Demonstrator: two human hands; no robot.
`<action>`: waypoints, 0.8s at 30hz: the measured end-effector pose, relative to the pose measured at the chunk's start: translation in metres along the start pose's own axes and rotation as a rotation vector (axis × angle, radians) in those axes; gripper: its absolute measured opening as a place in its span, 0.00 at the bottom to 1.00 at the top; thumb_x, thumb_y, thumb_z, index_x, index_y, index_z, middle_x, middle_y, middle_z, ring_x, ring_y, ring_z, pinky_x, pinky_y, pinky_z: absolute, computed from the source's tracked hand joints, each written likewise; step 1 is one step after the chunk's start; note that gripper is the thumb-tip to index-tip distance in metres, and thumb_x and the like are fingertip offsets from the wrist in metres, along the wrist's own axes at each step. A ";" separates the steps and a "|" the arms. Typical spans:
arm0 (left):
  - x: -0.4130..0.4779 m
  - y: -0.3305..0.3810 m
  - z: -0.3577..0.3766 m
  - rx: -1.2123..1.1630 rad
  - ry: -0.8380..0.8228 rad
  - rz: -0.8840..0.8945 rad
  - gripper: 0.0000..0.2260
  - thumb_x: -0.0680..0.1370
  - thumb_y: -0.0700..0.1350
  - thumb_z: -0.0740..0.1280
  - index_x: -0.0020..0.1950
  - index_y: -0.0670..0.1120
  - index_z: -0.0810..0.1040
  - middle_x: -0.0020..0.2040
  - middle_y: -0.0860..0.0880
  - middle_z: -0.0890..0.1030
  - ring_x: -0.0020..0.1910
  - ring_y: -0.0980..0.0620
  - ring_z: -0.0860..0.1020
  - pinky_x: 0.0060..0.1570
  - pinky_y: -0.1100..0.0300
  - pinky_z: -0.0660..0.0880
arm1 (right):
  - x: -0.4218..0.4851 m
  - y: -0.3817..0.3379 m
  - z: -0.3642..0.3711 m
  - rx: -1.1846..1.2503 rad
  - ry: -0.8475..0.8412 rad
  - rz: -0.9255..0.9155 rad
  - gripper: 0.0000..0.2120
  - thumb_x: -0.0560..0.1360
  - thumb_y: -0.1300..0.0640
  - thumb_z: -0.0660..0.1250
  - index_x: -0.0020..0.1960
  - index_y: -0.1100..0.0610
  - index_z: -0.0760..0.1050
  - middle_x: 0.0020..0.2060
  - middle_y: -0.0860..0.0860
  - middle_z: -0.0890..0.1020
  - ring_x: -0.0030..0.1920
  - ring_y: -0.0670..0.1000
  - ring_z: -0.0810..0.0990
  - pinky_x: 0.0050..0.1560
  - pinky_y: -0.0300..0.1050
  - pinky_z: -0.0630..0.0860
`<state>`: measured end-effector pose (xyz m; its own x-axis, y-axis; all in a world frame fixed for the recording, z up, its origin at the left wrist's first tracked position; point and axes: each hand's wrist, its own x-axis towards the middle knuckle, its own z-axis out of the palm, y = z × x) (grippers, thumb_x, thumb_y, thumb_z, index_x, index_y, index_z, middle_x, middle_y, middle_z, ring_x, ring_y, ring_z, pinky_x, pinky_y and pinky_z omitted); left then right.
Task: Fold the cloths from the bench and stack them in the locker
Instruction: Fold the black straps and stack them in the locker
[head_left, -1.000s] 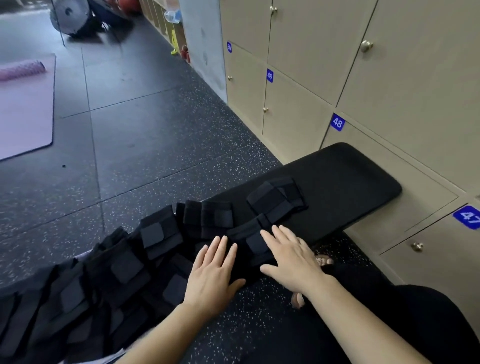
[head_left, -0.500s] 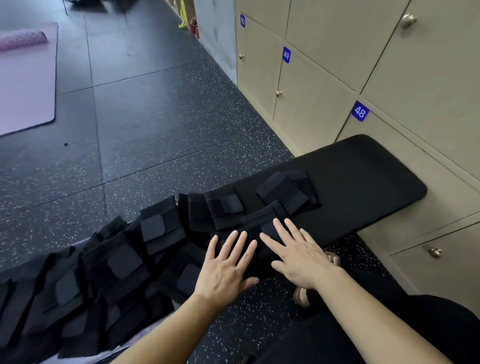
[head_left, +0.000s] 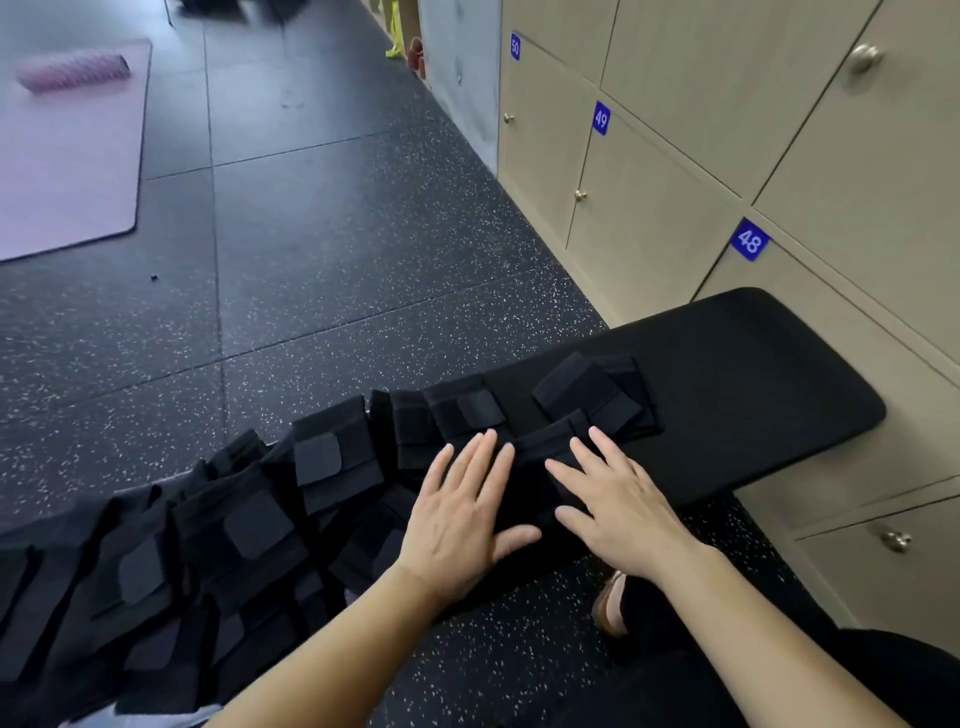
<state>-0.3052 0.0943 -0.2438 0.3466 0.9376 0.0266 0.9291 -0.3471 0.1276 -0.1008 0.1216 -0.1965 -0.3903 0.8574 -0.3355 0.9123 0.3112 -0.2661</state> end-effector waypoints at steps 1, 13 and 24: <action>0.005 -0.004 -0.003 0.007 0.024 -0.043 0.38 0.79 0.69 0.48 0.73 0.41 0.70 0.73 0.41 0.70 0.73 0.44 0.68 0.71 0.47 0.58 | 0.003 0.000 -0.002 0.003 0.013 0.005 0.27 0.81 0.46 0.56 0.78 0.45 0.53 0.79 0.50 0.48 0.77 0.50 0.36 0.76 0.49 0.46; 0.043 -0.015 -0.003 0.075 -0.230 -0.495 0.35 0.79 0.68 0.44 0.80 0.52 0.42 0.80 0.38 0.46 0.78 0.34 0.44 0.75 0.43 0.42 | 0.048 0.027 -0.017 -0.010 0.027 0.284 0.30 0.81 0.42 0.54 0.79 0.46 0.46 0.78 0.57 0.40 0.77 0.59 0.35 0.75 0.58 0.44; 0.089 0.011 0.009 -0.060 -0.258 -0.341 0.28 0.82 0.63 0.45 0.80 0.56 0.41 0.81 0.43 0.46 0.78 0.37 0.42 0.75 0.48 0.51 | 0.065 0.058 -0.014 0.129 0.032 0.314 0.26 0.83 0.47 0.51 0.78 0.41 0.45 0.78 0.54 0.39 0.77 0.55 0.36 0.76 0.57 0.49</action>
<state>-0.2632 0.1739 -0.2494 0.0485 0.9602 -0.2750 0.9896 -0.0090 0.1434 -0.0715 0.2013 -0.2212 -0.0872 0.9160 -0.3915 0.9634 -0.0226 -0.2673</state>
